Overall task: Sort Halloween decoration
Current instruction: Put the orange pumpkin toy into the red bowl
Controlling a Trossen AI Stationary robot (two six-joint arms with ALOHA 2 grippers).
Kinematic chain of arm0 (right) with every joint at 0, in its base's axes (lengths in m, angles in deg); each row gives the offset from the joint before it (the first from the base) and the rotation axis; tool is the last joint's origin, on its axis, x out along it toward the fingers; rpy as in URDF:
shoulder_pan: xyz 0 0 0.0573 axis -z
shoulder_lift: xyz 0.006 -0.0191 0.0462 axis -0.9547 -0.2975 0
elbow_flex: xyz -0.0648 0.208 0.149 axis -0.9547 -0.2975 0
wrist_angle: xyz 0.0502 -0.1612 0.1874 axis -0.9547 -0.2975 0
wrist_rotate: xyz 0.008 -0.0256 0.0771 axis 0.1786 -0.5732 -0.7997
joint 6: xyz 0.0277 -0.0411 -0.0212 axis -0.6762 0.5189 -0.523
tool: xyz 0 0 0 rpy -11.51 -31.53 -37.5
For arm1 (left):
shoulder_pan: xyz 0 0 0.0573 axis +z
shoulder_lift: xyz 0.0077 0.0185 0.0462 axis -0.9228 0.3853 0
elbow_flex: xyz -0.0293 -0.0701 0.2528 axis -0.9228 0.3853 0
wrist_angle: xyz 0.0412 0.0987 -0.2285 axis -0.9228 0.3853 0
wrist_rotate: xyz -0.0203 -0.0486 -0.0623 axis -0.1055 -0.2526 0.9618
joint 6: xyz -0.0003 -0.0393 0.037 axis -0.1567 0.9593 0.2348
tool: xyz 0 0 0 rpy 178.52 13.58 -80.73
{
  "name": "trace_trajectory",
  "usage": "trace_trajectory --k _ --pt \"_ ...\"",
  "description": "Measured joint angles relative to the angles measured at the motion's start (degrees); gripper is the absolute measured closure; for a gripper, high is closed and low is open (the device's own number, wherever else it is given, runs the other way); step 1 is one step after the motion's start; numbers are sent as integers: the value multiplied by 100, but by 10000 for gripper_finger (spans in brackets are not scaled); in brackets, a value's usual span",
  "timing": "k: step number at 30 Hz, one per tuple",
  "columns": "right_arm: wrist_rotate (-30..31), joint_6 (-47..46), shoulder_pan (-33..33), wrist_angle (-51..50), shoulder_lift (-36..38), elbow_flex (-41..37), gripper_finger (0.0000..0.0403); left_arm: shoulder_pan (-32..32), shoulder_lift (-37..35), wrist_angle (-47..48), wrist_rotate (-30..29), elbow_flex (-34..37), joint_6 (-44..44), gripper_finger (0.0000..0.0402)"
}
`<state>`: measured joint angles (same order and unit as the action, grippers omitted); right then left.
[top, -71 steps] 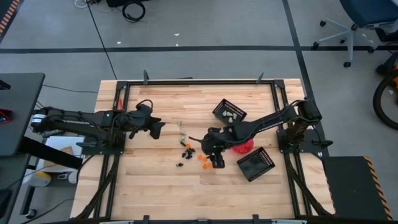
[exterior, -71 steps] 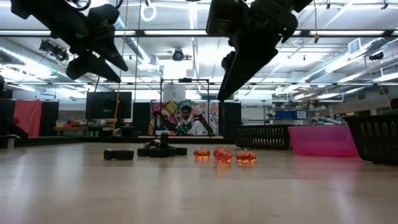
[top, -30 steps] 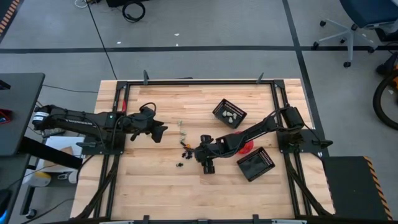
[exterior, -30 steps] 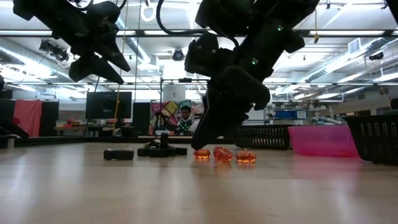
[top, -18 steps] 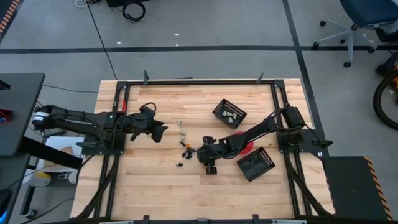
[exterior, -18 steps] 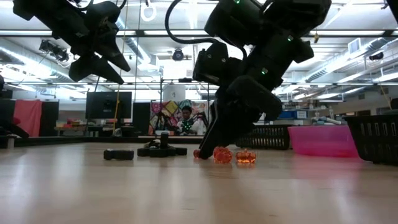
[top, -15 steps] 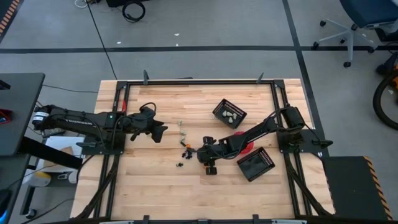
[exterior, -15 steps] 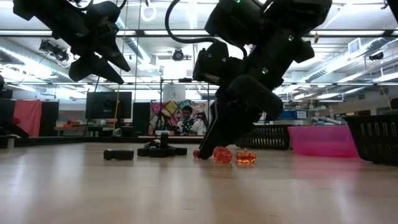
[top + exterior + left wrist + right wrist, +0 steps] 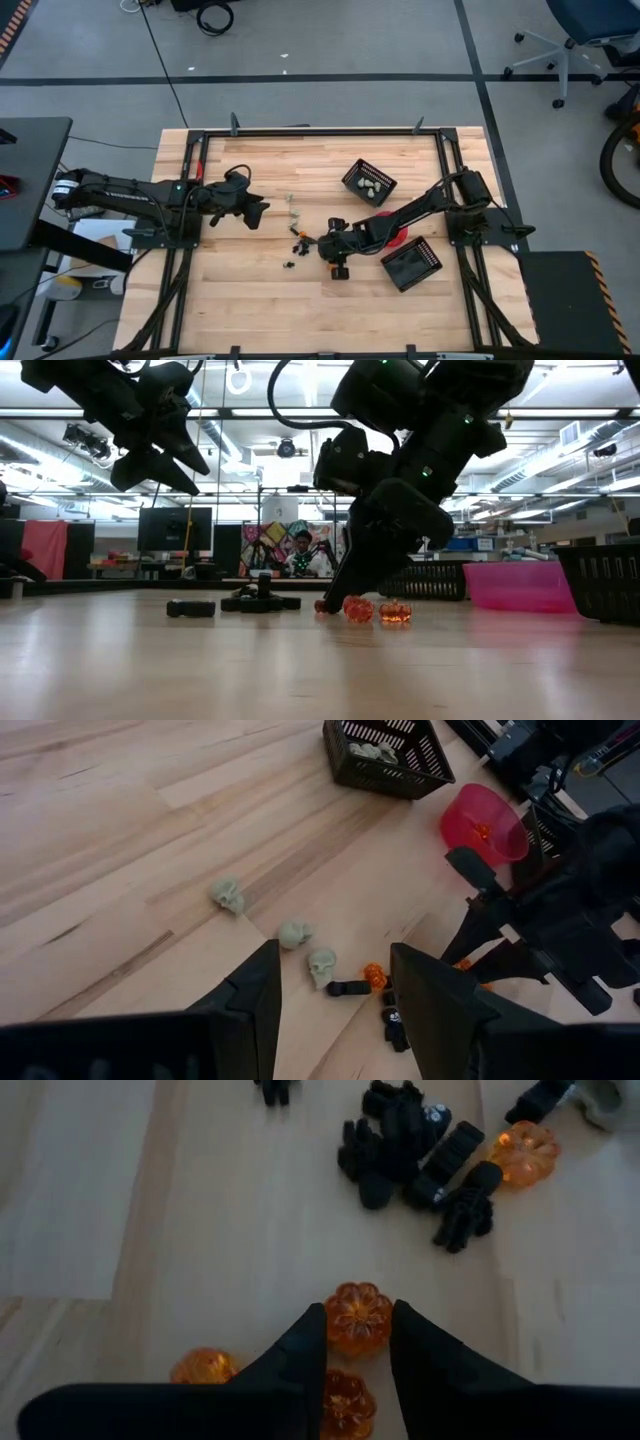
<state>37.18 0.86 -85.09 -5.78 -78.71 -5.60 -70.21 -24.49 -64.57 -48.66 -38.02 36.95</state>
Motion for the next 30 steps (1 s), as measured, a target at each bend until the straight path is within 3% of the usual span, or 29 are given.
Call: trace_trajectory --k 10,30 --pt "12 241 103 -811 731 -1 306 0 0 2 0 0 -114 239" --pt "78 159 221 -4479 2842 -157 306 0 0 -3 -2 0 -201 239"
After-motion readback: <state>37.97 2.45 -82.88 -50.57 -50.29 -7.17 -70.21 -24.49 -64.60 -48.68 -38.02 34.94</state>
